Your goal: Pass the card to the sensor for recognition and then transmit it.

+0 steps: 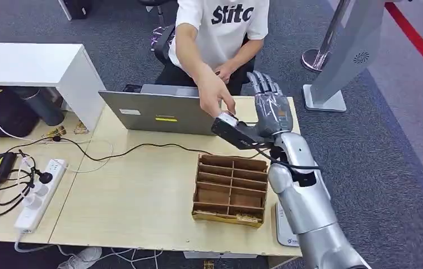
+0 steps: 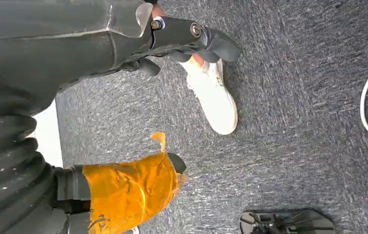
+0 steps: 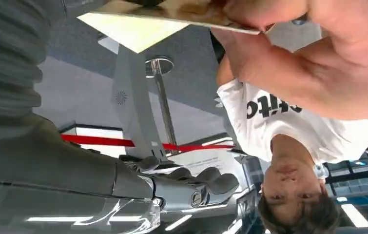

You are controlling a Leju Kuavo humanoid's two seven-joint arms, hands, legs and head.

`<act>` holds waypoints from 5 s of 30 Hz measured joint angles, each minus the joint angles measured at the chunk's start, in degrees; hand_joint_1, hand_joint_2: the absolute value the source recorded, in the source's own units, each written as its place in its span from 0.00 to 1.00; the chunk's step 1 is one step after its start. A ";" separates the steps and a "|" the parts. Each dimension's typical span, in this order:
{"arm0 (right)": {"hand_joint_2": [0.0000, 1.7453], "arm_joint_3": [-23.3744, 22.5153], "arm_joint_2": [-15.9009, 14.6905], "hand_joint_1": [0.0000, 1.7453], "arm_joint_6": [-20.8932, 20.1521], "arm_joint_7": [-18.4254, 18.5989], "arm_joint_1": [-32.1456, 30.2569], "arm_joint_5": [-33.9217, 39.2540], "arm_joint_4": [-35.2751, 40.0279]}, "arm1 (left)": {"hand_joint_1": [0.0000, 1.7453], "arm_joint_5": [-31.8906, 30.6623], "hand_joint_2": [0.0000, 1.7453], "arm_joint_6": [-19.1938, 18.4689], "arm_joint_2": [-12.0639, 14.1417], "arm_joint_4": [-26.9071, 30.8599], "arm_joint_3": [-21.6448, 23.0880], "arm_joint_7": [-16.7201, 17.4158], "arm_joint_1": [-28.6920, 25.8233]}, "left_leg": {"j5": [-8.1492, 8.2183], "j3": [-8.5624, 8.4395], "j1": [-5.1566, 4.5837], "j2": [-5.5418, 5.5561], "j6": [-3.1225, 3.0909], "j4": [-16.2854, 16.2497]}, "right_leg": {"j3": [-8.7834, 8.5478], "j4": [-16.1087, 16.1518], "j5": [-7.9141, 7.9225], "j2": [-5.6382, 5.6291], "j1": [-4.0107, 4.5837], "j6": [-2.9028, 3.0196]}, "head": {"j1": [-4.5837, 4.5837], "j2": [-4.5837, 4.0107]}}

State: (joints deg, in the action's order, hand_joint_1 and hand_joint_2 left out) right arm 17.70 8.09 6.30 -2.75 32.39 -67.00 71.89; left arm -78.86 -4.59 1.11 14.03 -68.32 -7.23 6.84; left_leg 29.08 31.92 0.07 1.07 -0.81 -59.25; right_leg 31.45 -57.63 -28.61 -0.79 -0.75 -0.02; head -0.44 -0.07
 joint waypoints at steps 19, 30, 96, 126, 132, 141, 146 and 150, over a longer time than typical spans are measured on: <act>1.00 -2.23 1.88 1.00 -2.80 -3.17 -0.10 8.97 1.66 | 0.00 0.17 1.00 0.31 0.07 0.00 0.00 0.22 0.02 | 0.00 -0.01 0.00 -0.03 0.00 0.00 | 0.00 0.00 0.00 -0.01 0.00 0.00 | 0.00 0.00; 1.00 -2.49 1.88 1.00 -2.17 -5.62 -1.12 11.16 3.28 | 0.00 1.09 1.00 0.59 0.07 0.00 0.00 0.15 -0.14 | 0.00 0.00 0.00 0.02 0.00 0.00 | 0.00 0.00 0.00 0.00 0.00 0.00 | 0.00 0.00; 1.00 -10.71 -4.41 1.00 12.13 -7.80 -45.82 -3.56 44.16 | 0.00 7.87 1.00 3.61 -0.46 0.00 -6.75 1.07 -2.53 | 0.27 -0.20 0.00 0.12 -0.02 0.01 | -0.26 0.09 -0.26 0.10 0.00 -0.10 | -0.02 0.00; 1.00 9.79 4.00 1.00 -3.06 -1.73 6.35 10.10 1.38 | 0.00 -1.11 1.00 0.31 0.50 -0.02 -1.10 2.40 2.20 | -0.55 0.16 0.02 -0.22 0.45 0.03 | 0.37 -0.21 0.47 -0.22 0.03 0.31 | 0.04 0.00; 1.00 8.92 7.10 1.00 -2.98 -1.86 9.67 9.99 -7.06 | 0.00 -1.18 1.00 0.15 0.26 -0.02 0.09 2.62 2.45 | -0.65 0.19 0.07 -0.20 0.59 0.03 | 0.45 -0.28 0.55 -0.20 0.07 0.43 | 0.00 0.00; 1.00 8.59 7.76 0.00 -3.13 -1.64 10.83 9.91 -9.73 | 0.00 -1.18 1.00 0.15 0.09 -0.02 0.90 2.62 2.44 | -0.65 0.65 0.07 0.26 0.59 0.02 | 0.73 -0.27 0.52 0.13 0.06 0.42 | 0.02 0.00; 1.00 8.57 7.76 0.00 -3.30 -1.75 10.37 9.91 -9.73 | 0.00 -1.07 1.00 0.15 0.04 -0.02 0.92 2.62 2.41 | -0.61 0.76 0.05 0.21 0.55 0.02 | 0.83 -0.19 0.48 0.10 0.06 0.40 | 0.00 0.00; 1.00 8.57 7.76 0.00 -3.30 -1.75 9.86 9.91 -9.44 | 0.00 -1.01 1.00 0.15 0.04 -0.02 0.92 2.60 2.37 | -0.58 0.77 0.04 0.20 0.52 0.02 | 0.83 -0.17 0.47 0.11 0.05 0.39 | 0.02 0.00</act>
State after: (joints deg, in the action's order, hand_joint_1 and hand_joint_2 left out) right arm 26.27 15.85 2.99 -4.50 42.25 -57.09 62.45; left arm -79.87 -4.44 1.16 14.01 -67.41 -4.63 9.22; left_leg 28.49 32.69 0.11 1.27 -0.29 -59.23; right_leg 32.29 -57.79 -28.13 -0.68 -0.70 0.37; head -0.42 -0.07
